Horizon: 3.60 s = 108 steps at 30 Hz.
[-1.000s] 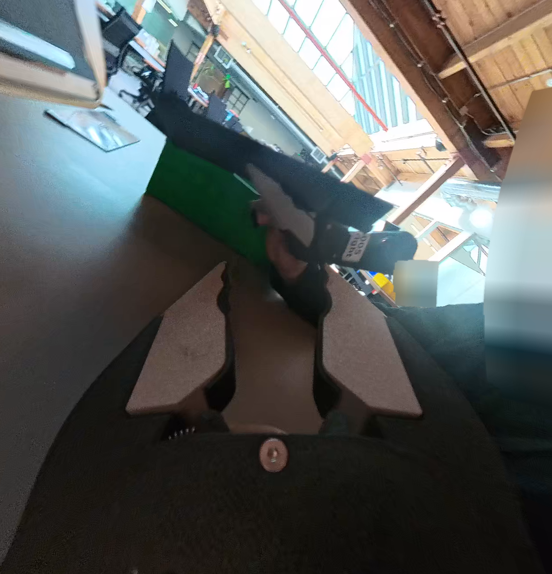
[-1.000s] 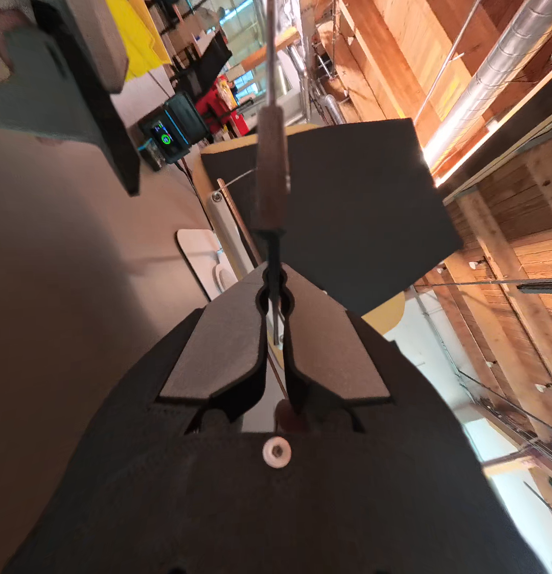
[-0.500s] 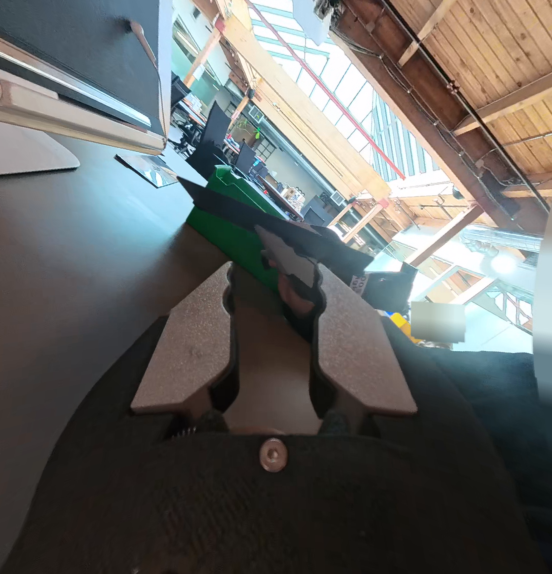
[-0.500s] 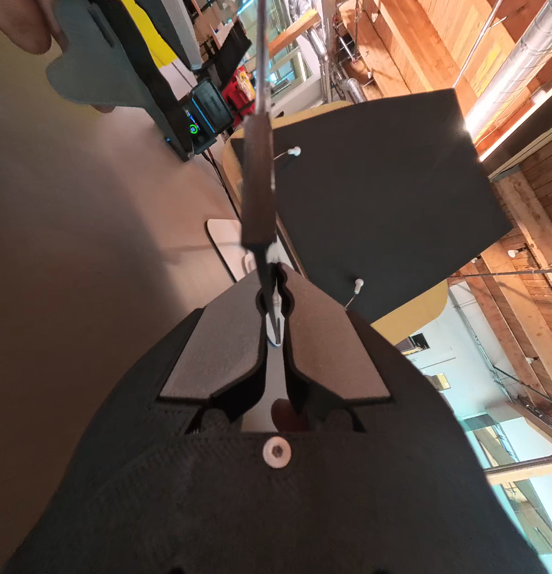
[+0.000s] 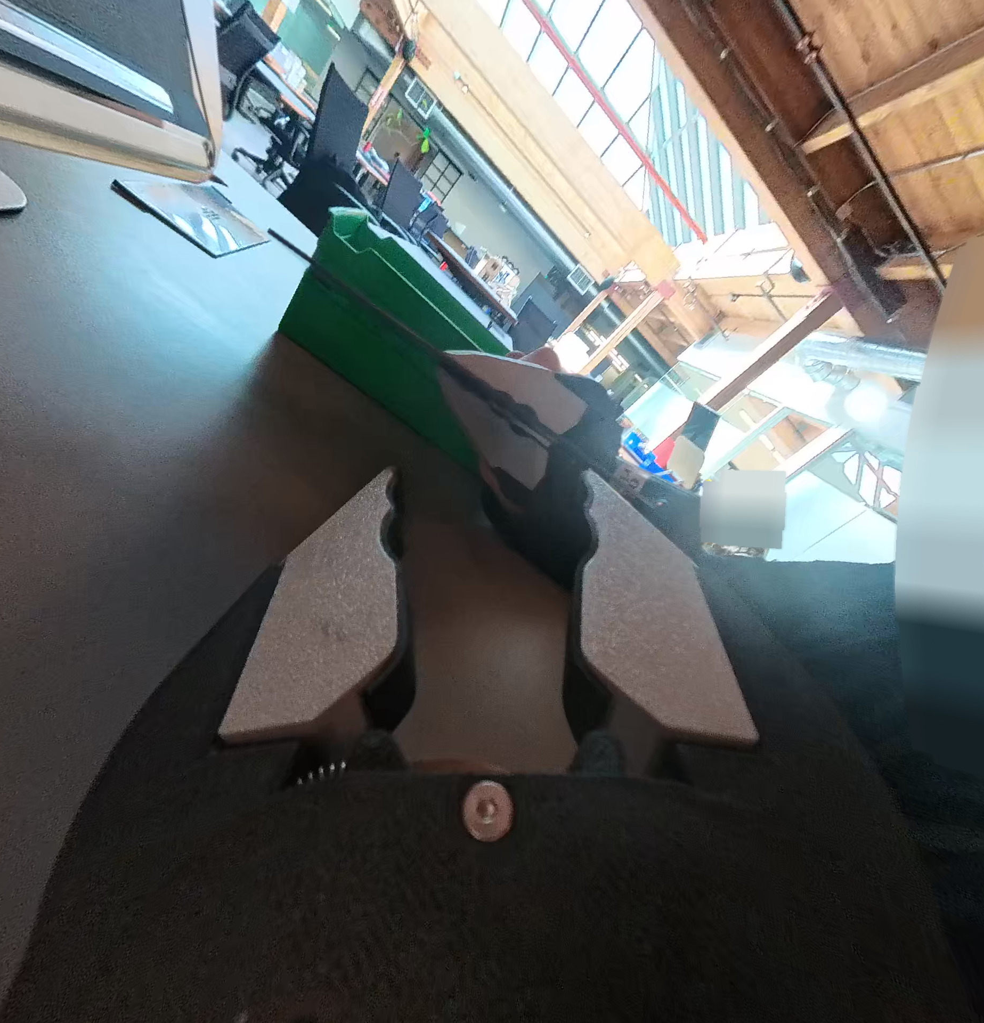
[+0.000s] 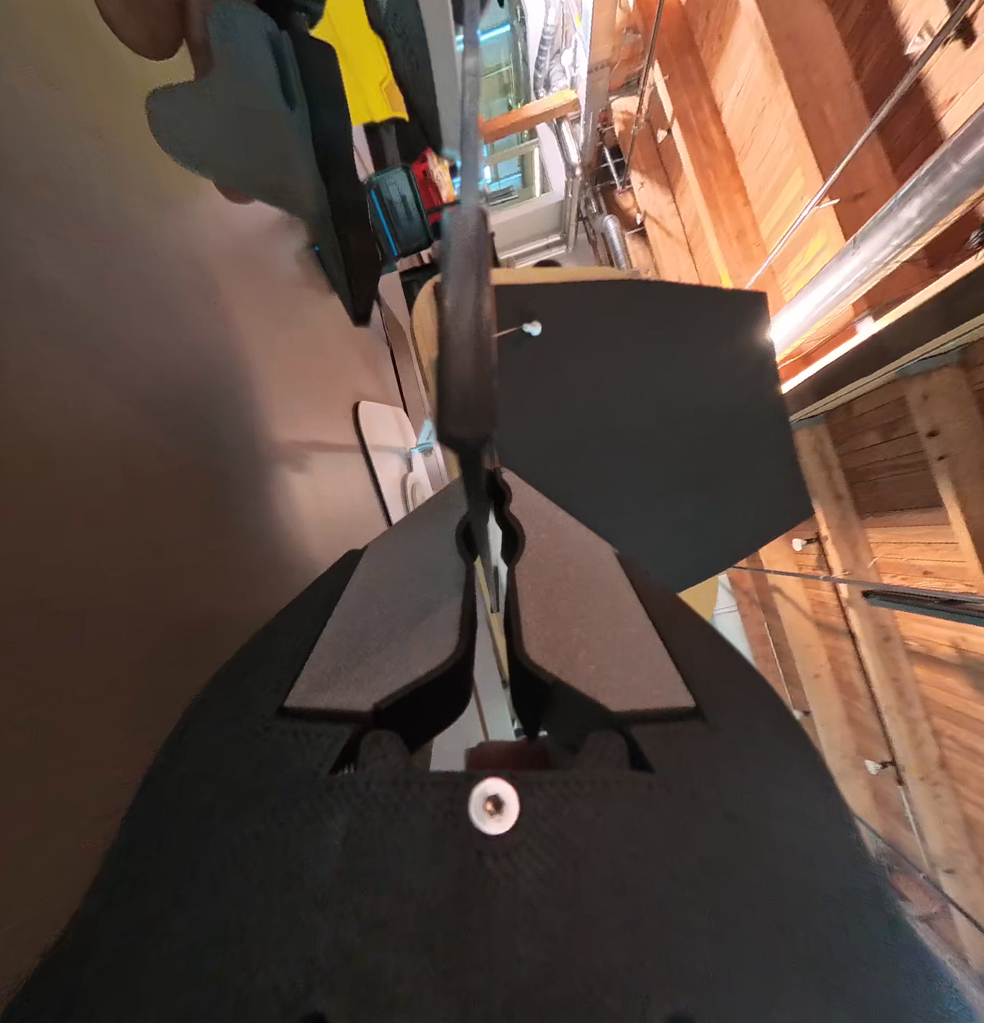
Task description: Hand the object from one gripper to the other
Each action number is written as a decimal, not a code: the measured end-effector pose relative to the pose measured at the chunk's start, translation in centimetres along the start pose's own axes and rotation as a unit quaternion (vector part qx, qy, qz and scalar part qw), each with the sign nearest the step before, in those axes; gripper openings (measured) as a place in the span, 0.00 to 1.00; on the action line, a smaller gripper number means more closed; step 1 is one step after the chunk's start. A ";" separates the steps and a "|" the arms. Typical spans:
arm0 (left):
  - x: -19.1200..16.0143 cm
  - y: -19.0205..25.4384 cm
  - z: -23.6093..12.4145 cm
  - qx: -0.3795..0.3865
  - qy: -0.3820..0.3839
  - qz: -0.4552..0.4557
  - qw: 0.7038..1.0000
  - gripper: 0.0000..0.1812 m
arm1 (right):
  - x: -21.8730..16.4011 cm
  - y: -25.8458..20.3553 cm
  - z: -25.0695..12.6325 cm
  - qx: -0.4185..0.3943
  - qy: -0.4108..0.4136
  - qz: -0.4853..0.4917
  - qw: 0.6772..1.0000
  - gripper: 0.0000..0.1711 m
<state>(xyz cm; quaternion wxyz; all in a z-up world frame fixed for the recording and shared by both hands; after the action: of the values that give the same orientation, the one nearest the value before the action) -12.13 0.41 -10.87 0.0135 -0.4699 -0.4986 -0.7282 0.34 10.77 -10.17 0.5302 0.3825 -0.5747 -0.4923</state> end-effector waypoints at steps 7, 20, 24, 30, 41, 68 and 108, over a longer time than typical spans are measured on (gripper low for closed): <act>0.0 0.1 -0.1 -0.019 -0.009 -0.033 0.999 0.38 | 0.8 -1.3 -0.1 0.009 0.011 -0.061 0.998 0.00; -1.3 -0.4 0.8 -0.004 -0.063 -0.046 0.997 0.37 | 2.2 -2.1 -0.1 0.011 0.029 -0.122 0.992 0.00; -1.5 -0.4 0.8 -0.009 -0.071 -0.046 0.996 0.34 | 2.3 -1.7 0.0 -0.007 0.026 -0.135 0.990 0.00; -2.1 0.0 1.5 -0.026 -0.095 -0.040 0.994 0.26 | 2.6 -1.8 -0.1 -0.009 0.030 -0.146 0.989 0.00; -1.0 1.0 1.3 0.010 -0.050 0.075 0.996 0.00 | 2.1 -1.2 -0.7 0.007 0.045 -0.044 0.998 0.33; -1.2 2.7 3.2 0.045 -0.019 0.252 0.967 0.01 | 0.6 2.2 -0.7 0.329 0.214 0.651 0.650 0.00; 0.3 2.8 1.0 0.064 0.009 0.215 0.974 0.00 | -0.6 0.3 -1.0 0.135 0.043 0.297 0.944 0.16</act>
<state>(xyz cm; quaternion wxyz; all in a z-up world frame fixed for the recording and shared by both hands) -10.24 -0.12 -8.56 0.2045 -0.5578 -0.4308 -0.6793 1.47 11.29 -10.08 0.6200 0.2834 -0.6999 -0.2131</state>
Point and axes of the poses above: each gripper's, where its closed fingertips meet, z out along the fingers, x out of its top, y = z × x across the jaws, the point moved 7 cm from there along -z, back along the fingers, and after that the axes turned 3 degrees about -z, right-handed, at the moved point
